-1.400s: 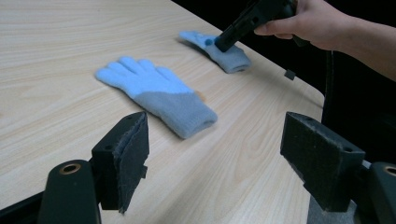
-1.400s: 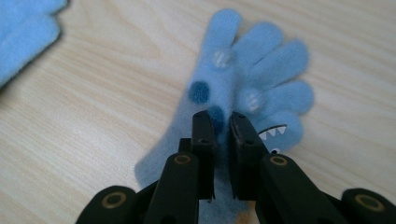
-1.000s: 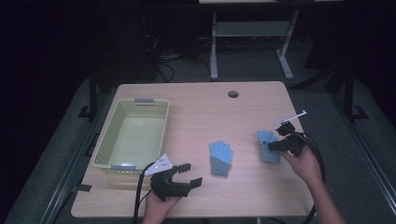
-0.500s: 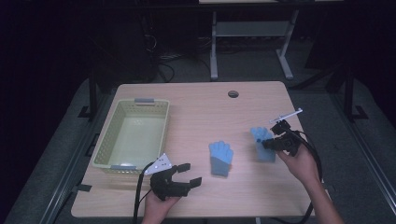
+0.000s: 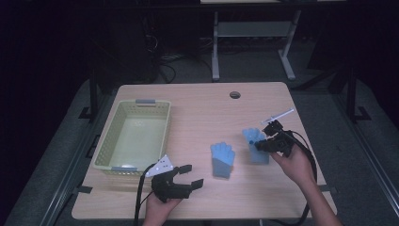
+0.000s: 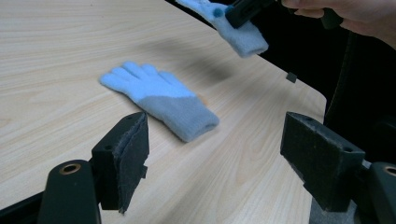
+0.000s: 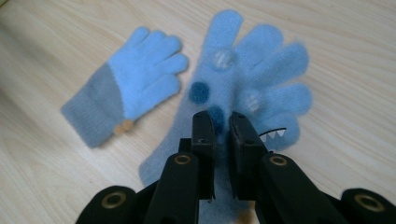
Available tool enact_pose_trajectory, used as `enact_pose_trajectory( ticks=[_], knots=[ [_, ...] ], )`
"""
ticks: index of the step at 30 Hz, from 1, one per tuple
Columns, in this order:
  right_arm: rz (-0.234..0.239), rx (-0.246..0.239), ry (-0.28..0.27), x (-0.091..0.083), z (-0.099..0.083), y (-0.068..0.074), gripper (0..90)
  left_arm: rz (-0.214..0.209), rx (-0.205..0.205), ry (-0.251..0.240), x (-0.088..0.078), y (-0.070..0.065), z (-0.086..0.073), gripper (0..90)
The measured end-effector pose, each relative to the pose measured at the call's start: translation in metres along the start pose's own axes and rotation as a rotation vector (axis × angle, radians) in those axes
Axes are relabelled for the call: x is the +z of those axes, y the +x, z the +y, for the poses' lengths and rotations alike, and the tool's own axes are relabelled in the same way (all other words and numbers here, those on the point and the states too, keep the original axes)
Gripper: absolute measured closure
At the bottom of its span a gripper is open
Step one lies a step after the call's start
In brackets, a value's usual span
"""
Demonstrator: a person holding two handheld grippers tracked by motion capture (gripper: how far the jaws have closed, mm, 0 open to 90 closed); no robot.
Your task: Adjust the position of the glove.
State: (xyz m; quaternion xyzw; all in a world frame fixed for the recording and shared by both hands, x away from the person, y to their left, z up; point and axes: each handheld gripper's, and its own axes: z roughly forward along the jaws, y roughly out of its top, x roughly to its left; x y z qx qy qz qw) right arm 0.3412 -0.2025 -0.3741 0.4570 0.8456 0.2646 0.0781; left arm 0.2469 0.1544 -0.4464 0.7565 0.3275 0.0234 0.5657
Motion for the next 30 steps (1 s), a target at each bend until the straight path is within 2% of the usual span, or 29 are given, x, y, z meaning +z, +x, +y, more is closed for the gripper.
enact_pose_trajectory(
  ticks=[13, 18, 30],
  knots=[
    [0.029, -0.074, -0.003, 0.005, 0.015, 0.029, 82.2, 0.000, -0.005, 0.005, 0.000, 0.001, -0.001, 23.4],
    [0.043, -0.083, -0.004, 0.008, 0.016, 0.037, 82.2, -0.003, -0.005, -0.004, 0.001, -0.001, 0.000, 23.4],
    [0.090, -0.090, -0.006, 0.027, 0.023, 0.061, 81.7, 0.001, -0.005, -0.010, -0.001, 0.000, 0.000, 23.4]
  ],
)
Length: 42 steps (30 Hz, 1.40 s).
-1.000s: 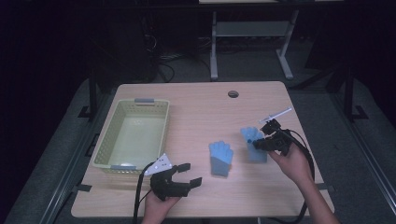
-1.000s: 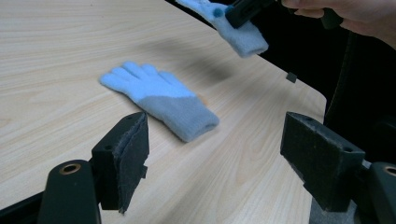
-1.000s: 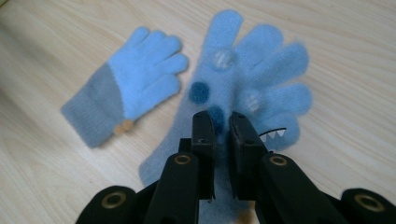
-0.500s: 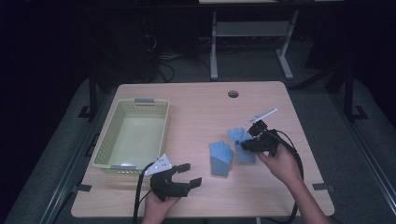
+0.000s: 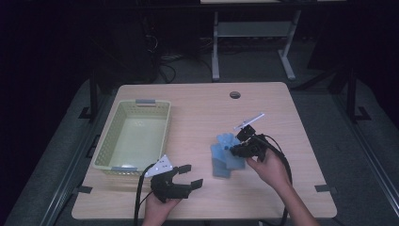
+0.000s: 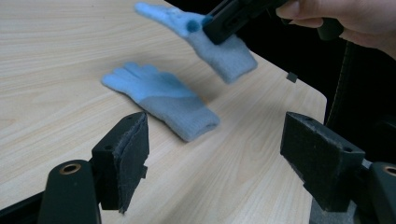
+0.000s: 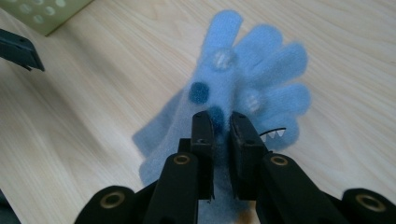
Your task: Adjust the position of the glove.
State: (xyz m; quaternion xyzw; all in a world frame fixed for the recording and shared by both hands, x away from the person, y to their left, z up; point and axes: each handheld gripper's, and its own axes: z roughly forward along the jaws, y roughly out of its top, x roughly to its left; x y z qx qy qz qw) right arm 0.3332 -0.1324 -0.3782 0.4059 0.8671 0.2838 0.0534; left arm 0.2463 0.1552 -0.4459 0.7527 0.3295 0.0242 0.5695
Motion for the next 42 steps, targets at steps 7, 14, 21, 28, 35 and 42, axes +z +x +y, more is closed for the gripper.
enact_pose_trajectory(
  ticks=[7, 14, 21, 28, 35, 42],
  knots=[
    [0.018, 0.002, 0.010, 0.016, 0.002, 0.009, 81.8, 0.002, 0.020, 0.007, -0.002, 0.001, 0.001, 23.4],
    [0.024, 0.031, 0.007, 0.027, 0.003, 0.015, 81.1, 0.003, 0.003, 0.000, -0.003, 0.001, 0.001, 23.5],
    [0.008, 0.048, 0.024, 0.041, 0.002, 0.019, 81.2, 0.002, 0.000, 0.006, -0.002, 0.001, 0.000, 23.4],
    [-0.009, 0.058, 0.023, 0.049, 0.000, 0.024, 80.9, -0.003, 0.002, -0.003, -0.004, -0.002, 0.001, 23.5],
    [-0.048, 0.084, 0.033, 0.059, -0.007, 0.023, 75.4, -0.005, 0.003, 0.000, -0.003, -0.002, 0.001, 23.5],
    [-0.091, 0.076, 0.022, 0.059, -0.006, 0.024, 64.6, -0.008, -0.001, 0.004, -0.002, -0.002, 0.000, 23.5]
  ],
)
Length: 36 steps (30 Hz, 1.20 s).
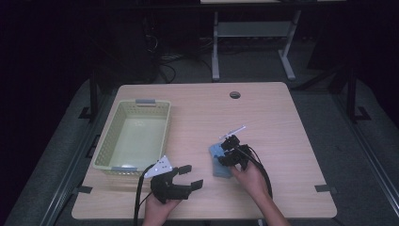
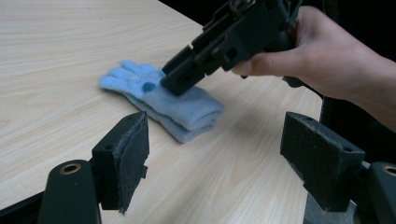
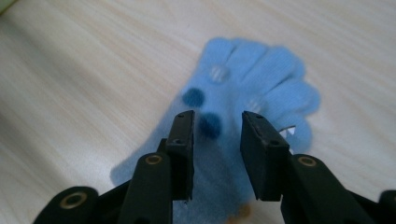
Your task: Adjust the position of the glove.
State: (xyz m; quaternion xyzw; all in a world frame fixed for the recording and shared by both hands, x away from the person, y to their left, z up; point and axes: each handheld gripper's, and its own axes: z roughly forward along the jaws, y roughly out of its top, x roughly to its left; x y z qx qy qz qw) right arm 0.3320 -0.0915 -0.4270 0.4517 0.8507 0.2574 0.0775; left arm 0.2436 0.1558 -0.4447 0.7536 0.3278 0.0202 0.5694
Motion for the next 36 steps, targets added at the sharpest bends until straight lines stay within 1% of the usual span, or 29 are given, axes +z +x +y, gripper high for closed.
enact_pose_trajectory(
  ticks=[2, 3, 4, 6, 7, 8, 11, 12, 13, 15, 16, 18, 19, 24, 25, 26, 27, 28, 29, 30, 31, 33, 35, 36],
  knots=[
    [-0.006, -0.002, -0.010, -0.001, 0.001, 0.000, 64.7, -0.001, -0.002, 0.000, 0.000, 0.000, 0.000, 23.5],
    [-0.004, 0.003, -0.036, -0.004, 0.003, 0.000, 68.0, 0.000, -0.002, 0.002, 0.000, 0.001, 0.000, 23.5],
    [0.000, -0.001, -0.040, -0.003, 0.005, 0.000, 70.3, 0.000, -0.003, 0.001, 0.000, 0.001, 0.000, 23.5],
    [0.007, -0.006, -0.026, 0.000, 0.006, -0.001, 75.1, 0.000, -0.002, -0.001, 0.000, 0.000, 0.000, 23.5],
    [0.010, -0.013, -0.015, 0.002, 0.006, -0.002, 76.1, 0.001, -0.001, -0.001, 0.000, 0.000, 0.000, 23.5],
    [0.012, -0.010, -0.004, 0.005, 0.005, -0.002, 76.9, 0.001, 0.000, 0.000, 0.000, 0.000, 0.000, 23.5],
    [0.015, -0.004, 0.022, 0.010, 0.004, -0.005, 76.9, 0.000, -0.002, 0.002, 0.000, 0.001, 0.000, 23.5],
    [0.023, 0.006, 0.024, 0.012, 0.003, -0.007, 76.8, 0.001, -0.002, 0.004, 0.000, 0.001, 0.000, 23.5],
    [0.034, 0.012, 0.013, 0.011, 0.002, -0.009, 75.2, 0.000, -0.002, 0.006, 0.001, 0.001, 0.000, 23.5],
    [0.033, 0.018, 0.004, 0.010, 0.002, -0.009, 74.3, 0.000, -0.003, 0.005, 0.001, 0.001, -0.001, 23.6],
    [0.041, 0.022, -0.012, 0.006, 0.001, -0.010, 71.6, 0.000, -0.004, 0.008, 0.001, 0.001, -0.001, 23.7],
    [0.044, 0.025, -0.017, 0.004, 0.000, -0.011, 70.1, 0.000, -0.004, 0.008, 0.002, 0.001, -0.001, 23.7],
    [0.065, 0.040, -0.027, 0.000, -0.001, -0.013, 67.7, -0.001, -0.010, 0.010, 0.003, 0.001, -0.001, 24.0],
    [0.079, 0.048, -0.046, -0.008, -0.005, -0.018, 63.8, 0.001, -0.014, 0.016, 0.005, 0.002, -0.001, 24.2],
    [0.090, 0.062, -0.056, -0.011, -0.007, -0.021, 59.0, 0.002, -0.023, 0.015, 0.006, 0.002, -0.001, 24.2],
    [0.090, 0.062, -0.056, -0.011, -0.007, -0.021, 59.0, 0.002, -0.023, 0.015, 0.006, 0.002, -0.001, 24.3],
    [0.103, 0.076, -0.055, -0.013, -0.009, -0.023, 55.4, 0.001, -0.028, 0.013, 0.007, 0.002, -0.001, 24.4],
    [0.105, 0.075, -0.060, -0.013, -0.010, -0.025, 53.3, 0.001, -0.028, 0.013, 0.007, 0.002, -0.001, 24.4],
    [0.110, 0.083, -0.063, -0.014, -0.011, -0.025, 52.1, 0.001, -0.035, 0.013, 0.008, 0.003, 0.000, 24.4],
    [0.122, 0.086, -0.064, -0.015, -0.012, -0.027, 51.8, 0.001, -0.033, 0.017, 0.009, 0.003, 0.001, 24.4],
    [0.137, 0.103, -0.068, -0.016, -0.014, -0.028, 50.5, 0.001, -0.033, 0.017, 0.009, 0.003, 0.001, 24.4],
    [0.147, 0.117, -0.070, -0.018, -0.017, -0.031, 47.8, -0.002, -0.040, 0.021, 0.012, 0.003, 0.002, 24.4],
    [0.164, 0.137, -0.074, -0.018, -0.020, -0.034, 45.3, -0.004, -0.043, 0.047, 0.018, 0.002, 0.003, 24.4],
    [0.170, 0.141, -0.078, -0.018, -0.022, -0.036, 44.4, -0.004, -0.043, 0.047, 0.018, 0.002, 0.003, 24.5]
  ],
)
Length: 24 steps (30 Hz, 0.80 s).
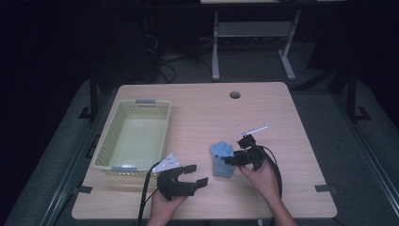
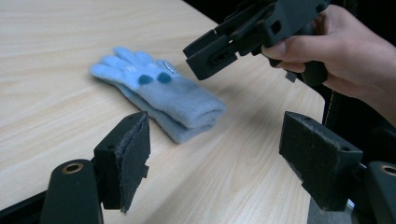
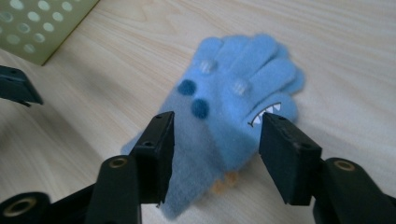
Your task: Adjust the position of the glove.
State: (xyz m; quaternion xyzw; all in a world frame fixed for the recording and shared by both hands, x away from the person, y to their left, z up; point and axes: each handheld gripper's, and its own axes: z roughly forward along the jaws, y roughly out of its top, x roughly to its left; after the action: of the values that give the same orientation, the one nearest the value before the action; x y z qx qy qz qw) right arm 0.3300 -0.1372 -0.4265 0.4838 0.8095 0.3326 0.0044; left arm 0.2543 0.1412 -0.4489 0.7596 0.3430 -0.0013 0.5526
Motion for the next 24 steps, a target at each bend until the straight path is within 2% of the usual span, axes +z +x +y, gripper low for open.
enact_pose_trajectory(
  ticks=[4, 8, 9, 10, 11, 12, 19, 21, 23, 24],
  knots=[
    [0.022, 0.030, -0.007, -0.002, -0.005, -0.006, 42.2, 0.001, -0.015, 0.047, 0.010, 0.000, 0.004, 24.6],
    [0.043, 0.053, -0.014, -0.004, -0.008, -0.008, 40.6, -0.005, -0.040, 0.055, 0.017, 0.002, 0.008, 24.5],
    [0.050, 0.061, -0.016, -0.004, -0.009, -0.009, 40.1, -0.012, -0.069, 0.063, 0.020, 0.003, 0.010, 24.5],
    [0.065, 0.063, -0.020, -0.004, -0.011, -0.011, 38.3, -0.014, -0.074, 0.071, 0.021, 0.005, 0.012, 24.5],
    [0.070, 0.066, -0.024, -0.004, -0.012, -0.012, 38.2, -0.013, -0.100, 0.077, 0.027, 0.007, 0.015, 24.5],
    [0.076, 0.071, -0.023, -0.005, -0.012, -0.013, 37.9, -0.013, -0.100, 0.077, 0.027, 0.007, 0.015, 24.5],
    [0.104, 0.120, -0.029, -0.002, -0.020, -0.017, 37.1, 0.012, -0.185, 0.107, 0.046, 0.015, 0.026, 26.7],
    [0.105, 0.125, -0.031, -0.002, -0.021, -0.017, 37.0, 0.016, -0.194, 0.119, 0.049, 0.018, 0.027, 27.1],
    [0.116, 0.142, -0.037, 0.000, -0.023, -0.019, 37.1, 0.018, -0.228, 0.131, 0.053, 0.022, 0.028, 28.0],
    [0.122, 0.155, -0.039, 0.001, -0.025, -0.021, 37.2, 0.015, -0.261, 0.140, 0.056, 0.025, 0.028, 29.7]
  ],
)
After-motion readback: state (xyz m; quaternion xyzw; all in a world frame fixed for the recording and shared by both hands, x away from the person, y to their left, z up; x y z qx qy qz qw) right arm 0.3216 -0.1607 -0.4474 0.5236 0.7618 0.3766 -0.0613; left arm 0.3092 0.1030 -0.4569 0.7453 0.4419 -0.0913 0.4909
